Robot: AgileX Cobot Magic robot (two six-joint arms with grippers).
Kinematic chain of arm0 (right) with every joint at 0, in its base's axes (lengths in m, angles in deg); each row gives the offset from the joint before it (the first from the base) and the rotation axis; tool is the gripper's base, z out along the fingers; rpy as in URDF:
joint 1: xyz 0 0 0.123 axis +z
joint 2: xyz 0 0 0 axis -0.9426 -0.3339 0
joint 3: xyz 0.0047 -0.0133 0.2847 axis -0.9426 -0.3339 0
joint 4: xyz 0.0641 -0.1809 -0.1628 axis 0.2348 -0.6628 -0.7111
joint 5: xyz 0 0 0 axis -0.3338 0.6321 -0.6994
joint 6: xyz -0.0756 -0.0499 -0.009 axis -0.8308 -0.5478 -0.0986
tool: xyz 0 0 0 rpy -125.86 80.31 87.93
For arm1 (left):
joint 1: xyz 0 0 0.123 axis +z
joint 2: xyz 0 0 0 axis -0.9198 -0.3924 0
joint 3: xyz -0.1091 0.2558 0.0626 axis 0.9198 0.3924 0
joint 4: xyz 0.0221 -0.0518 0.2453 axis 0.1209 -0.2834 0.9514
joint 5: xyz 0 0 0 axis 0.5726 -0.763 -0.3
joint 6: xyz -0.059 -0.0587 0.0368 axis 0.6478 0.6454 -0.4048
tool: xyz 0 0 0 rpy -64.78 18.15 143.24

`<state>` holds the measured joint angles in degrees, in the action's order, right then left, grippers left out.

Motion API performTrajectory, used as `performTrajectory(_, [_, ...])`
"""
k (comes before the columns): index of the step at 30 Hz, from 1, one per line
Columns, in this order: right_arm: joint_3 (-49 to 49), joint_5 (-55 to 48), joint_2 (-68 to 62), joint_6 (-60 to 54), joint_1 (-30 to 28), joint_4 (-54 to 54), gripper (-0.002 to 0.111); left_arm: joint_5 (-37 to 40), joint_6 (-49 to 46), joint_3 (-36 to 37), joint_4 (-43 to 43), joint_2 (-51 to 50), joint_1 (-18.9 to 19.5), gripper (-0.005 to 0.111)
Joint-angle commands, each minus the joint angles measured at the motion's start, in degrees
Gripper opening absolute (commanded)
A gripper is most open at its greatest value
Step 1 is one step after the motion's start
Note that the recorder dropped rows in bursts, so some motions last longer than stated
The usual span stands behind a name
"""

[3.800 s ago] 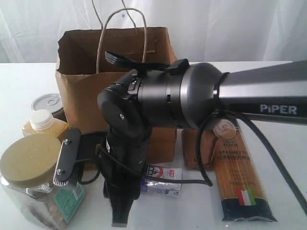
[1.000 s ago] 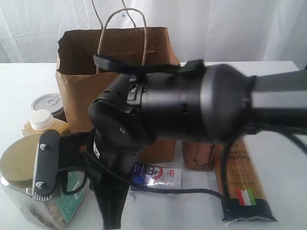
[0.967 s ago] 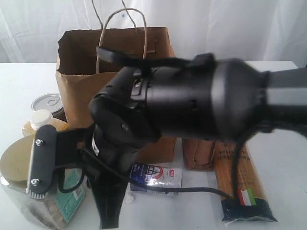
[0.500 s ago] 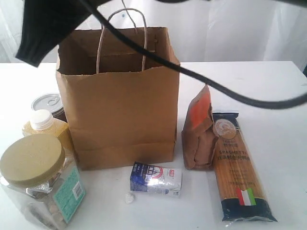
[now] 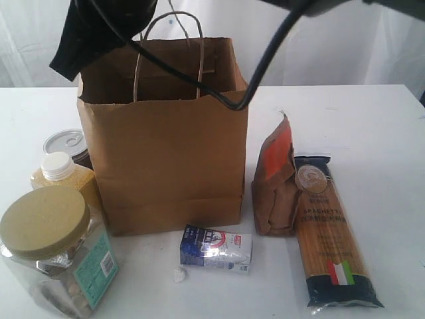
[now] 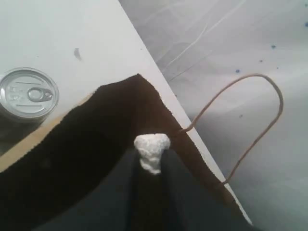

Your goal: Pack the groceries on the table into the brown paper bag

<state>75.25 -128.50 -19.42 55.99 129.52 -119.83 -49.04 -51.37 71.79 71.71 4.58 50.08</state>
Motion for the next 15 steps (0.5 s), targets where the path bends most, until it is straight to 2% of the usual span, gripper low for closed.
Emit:
performTrajectory(1, [0.6,-1.1,-0.2,-0.7,-0.7,0.9,0.027,-0.1,0.4,0.2,-0.3,0.3,0.2,0.0])
performTrajectory(5, [0.7,-1.2,0.0,-0.7,-0.7,0.9,0.045,-0.1,0.4,0.2,-0.3,0.3,0.2,0.0])
performTrajectory(9, [0.7,1.4,1.5,-1.5,-0.7,3.2,0.046,-0.1,0.4,0.2,-0.3,0.3,0.2,0.0])
performTrajectory(15, [0.7,2.1,5.8,-10.9,-0.6,19.6,0.046,-0.1,0.4,0.2,-0.3,0.3,0.2,0.0])
